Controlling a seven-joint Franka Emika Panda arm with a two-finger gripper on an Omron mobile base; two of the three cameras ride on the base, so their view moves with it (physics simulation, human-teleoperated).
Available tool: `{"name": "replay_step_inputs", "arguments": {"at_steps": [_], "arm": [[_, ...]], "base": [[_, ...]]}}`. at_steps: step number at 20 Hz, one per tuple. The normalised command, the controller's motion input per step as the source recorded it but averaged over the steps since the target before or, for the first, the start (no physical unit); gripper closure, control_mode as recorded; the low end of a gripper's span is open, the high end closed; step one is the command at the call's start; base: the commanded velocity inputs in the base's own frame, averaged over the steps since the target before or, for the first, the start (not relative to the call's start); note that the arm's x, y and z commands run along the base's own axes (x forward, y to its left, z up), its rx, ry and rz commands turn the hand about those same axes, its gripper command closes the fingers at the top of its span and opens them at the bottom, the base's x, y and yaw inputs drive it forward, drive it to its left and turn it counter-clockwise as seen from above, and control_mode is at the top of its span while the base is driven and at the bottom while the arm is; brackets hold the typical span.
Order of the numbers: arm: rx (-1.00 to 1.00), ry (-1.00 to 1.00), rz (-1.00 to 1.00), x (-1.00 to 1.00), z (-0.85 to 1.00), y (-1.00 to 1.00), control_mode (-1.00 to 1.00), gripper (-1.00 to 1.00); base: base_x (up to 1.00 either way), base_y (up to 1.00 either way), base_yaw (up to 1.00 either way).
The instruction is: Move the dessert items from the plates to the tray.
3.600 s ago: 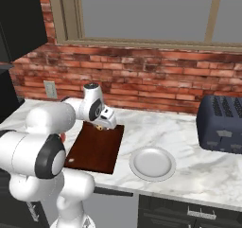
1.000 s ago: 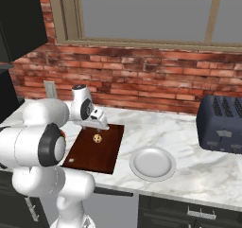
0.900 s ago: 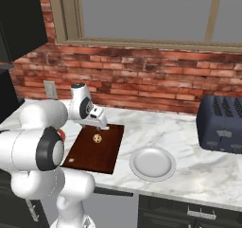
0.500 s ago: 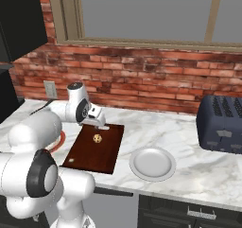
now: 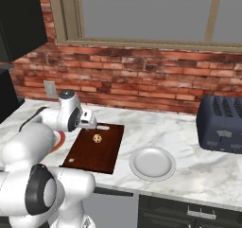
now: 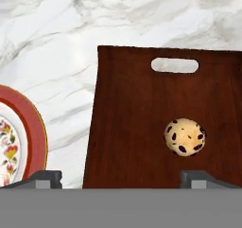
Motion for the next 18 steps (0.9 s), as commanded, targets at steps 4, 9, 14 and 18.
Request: {"name": "replay_step_inputs", "arguments": {"at_steps": [4, 9, 14, 18], "arm": [[0.00, 0.01, 0.19, -0.02, 0.21, 0.69, -1.00, -1.00], [-0.01, 0.07, 0.10, 0.00, 0.12, 0.63, -1.00, -1.00], [-0.02, 0.11, 0.06, -0.01, 0.05, 0.62, -1.00, -1.00], [-0.01, 0.05, 0.07, -0.12, 0.00, 0.47, -1.00, -1.00]], "base": [[0.00, 0.00, 0.00], [0.00, 0.00, 0.00], [0.00, 0.00, 0.00], [0.00, 0.00, 0.00]]}}
